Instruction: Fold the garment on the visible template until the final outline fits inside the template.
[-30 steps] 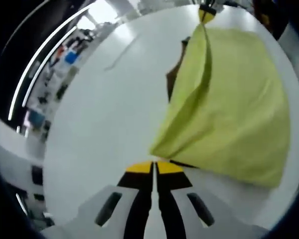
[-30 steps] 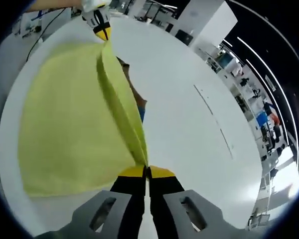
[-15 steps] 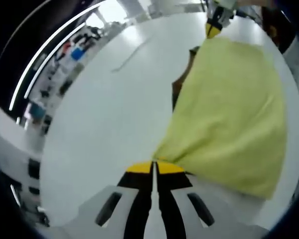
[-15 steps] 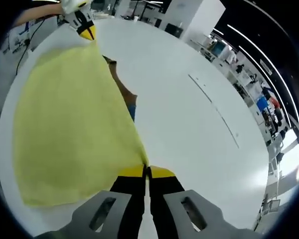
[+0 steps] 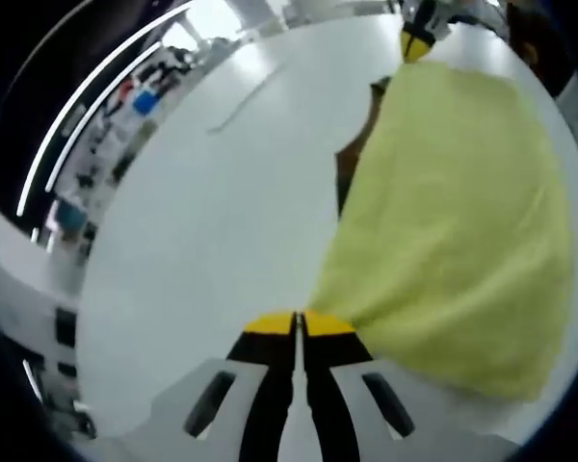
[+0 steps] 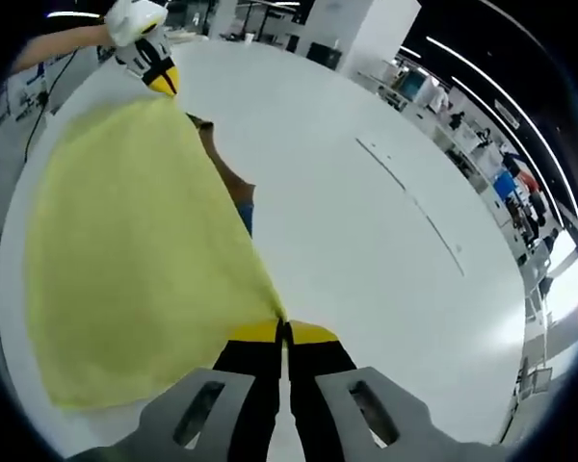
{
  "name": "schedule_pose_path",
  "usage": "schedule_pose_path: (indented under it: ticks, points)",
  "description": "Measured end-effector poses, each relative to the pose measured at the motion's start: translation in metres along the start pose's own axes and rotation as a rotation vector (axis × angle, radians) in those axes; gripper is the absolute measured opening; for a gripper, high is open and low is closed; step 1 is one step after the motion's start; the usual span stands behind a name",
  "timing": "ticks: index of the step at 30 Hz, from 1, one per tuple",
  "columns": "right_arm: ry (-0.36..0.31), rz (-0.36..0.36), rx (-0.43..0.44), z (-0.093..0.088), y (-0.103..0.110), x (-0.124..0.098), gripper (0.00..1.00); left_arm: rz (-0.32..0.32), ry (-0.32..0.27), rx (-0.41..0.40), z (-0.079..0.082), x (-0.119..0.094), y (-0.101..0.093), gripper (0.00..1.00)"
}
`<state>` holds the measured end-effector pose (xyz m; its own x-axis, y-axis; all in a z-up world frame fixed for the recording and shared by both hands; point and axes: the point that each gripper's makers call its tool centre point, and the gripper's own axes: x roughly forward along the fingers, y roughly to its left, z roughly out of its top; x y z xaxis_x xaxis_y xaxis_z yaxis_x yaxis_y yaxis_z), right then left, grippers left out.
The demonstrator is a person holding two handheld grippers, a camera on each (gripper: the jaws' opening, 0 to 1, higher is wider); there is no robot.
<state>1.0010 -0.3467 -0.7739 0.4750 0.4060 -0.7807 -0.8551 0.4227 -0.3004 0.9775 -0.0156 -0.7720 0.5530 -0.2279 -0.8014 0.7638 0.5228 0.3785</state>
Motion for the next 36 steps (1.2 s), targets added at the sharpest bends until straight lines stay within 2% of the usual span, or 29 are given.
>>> schedule_pose_path:
  ticks: [8,12,14,16,18,20,21,24,26,28,30,32,34,36]
  points:
    - [-0.027,-0.007,0.075,-0.002,-0.002,0.000,0.02,0.007,0.000,-0.042,-0.001,0.002,0.002,0.00]
    - [-0.038,-0.016,0.128,-0.002,-0.004,0.001,0.03,0.011,-0.039,-0.162,-0.001,0.001,0.003,0.00]
    - [-0.056,-0.030,0.165,-0.004,-0.007,0.000,0.04,0.028,-0.030,-0.242,-0.005,-0.002,0.006,0.00]
    - [-0.093,-0.055,0.246,-0.002,-0.010,-0.002,0.07,0.043,-0.036,-0.269,-0.004,-0.007,0.008,0.00]
    - [-0.117,-0.056,0.253,0.002,-0.008,-0.008,0.12,0.050,-0.029,-0.284,-0.004,-0.013,0.006,0.00]
    - [-0.142,-0.088,0.243,0.007,-0.009,-0.016,0.19,0.057,-0.073,-0.313,0.005,-0.022,0.003,0.06]
    - [-0.157,-0.109,0.253,0.011,-0.010,-0.020,0.23,0.073,-0.096,-0.322,0.009,-0.027,0.004,0.13]
    - [-0.204,-0.139,0.301,0.020,-0.014,-0.028,0.31,0.093,-0.096,-0.328,0.011,-0.038,0.007,0.28]
    - [-0.227,-0.145,0.333,0.025,-0.013,-0.032,0.35,0.085,-0.102,-0.372,0.015,-0.046,0.007,0.32]
    - [-0.216,-0.145,0.342,0.025,-0.011,-0.033,0.41,0.064,-0.133,-0.406,0.022,-0.051,0.005,0.31]
    - [-0.214,-0.137,0.345,0.025,-0.007,-0.034,0.43,0.056,-0.125,-0.437,0.023,-0.057,0.003,0.32]
    - [-0.207,-0.113,0.349,0.027,0.001,-0.036,0.47,0.048,-0.132,-0.443,0.025,-0.060,0.000,0.38]
    - [-0.206,-0.097,0.346,0.028,0.008,-0.039,0.57,0.025,-0.134,-0.459,0.026,-0.063,-0.008,0.43]
    - [-0.209,-0.084,0.348,0.031,0.014,-0.043,0.61,0.006,-0.121,-0.482,0.024,-0.066,-0.015,0.47]
